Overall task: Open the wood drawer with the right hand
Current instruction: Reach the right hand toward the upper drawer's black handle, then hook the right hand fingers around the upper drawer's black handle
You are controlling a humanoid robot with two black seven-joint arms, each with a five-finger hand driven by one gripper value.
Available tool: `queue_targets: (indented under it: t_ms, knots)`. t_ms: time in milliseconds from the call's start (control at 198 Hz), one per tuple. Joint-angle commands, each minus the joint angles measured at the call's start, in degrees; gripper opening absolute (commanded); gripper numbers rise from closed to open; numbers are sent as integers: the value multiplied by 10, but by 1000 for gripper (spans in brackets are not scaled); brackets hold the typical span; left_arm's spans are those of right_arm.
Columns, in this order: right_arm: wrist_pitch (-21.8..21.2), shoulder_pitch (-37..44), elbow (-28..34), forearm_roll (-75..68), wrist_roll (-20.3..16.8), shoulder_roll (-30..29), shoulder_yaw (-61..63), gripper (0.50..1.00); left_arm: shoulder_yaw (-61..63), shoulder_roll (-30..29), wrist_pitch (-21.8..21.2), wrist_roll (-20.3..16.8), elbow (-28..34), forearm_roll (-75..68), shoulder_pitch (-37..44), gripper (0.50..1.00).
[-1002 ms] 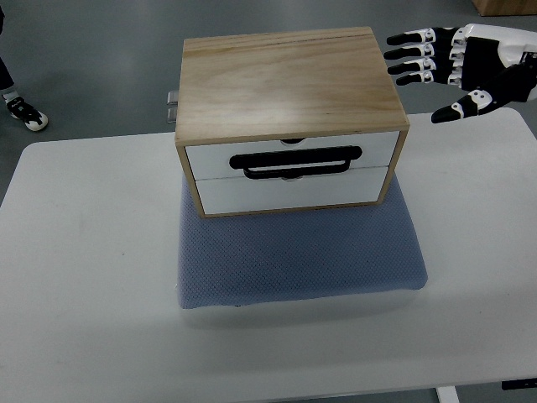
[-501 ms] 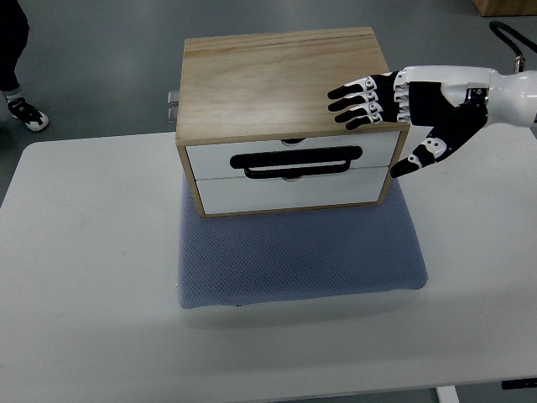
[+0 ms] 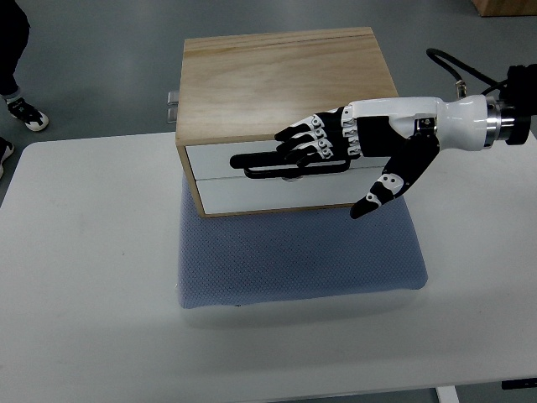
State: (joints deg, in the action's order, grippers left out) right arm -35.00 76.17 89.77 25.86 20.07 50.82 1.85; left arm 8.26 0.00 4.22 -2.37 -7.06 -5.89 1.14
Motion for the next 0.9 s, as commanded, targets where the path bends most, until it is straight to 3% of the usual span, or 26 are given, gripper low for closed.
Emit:
queue_targets:
  t_ms: [0,405,895]
  knots:
    - [0,-1,-8,14,-6,-20,0,944,0,0,0,0,0,0,0,1000]
    - [0,-22,-104,58,-8,-81,-2,944,0,0,0,0,-1,0,0,1000]
    - [1,-26,-166,90,-7,-110,-6,944,0,0,0,0,-1,0,0,1000]
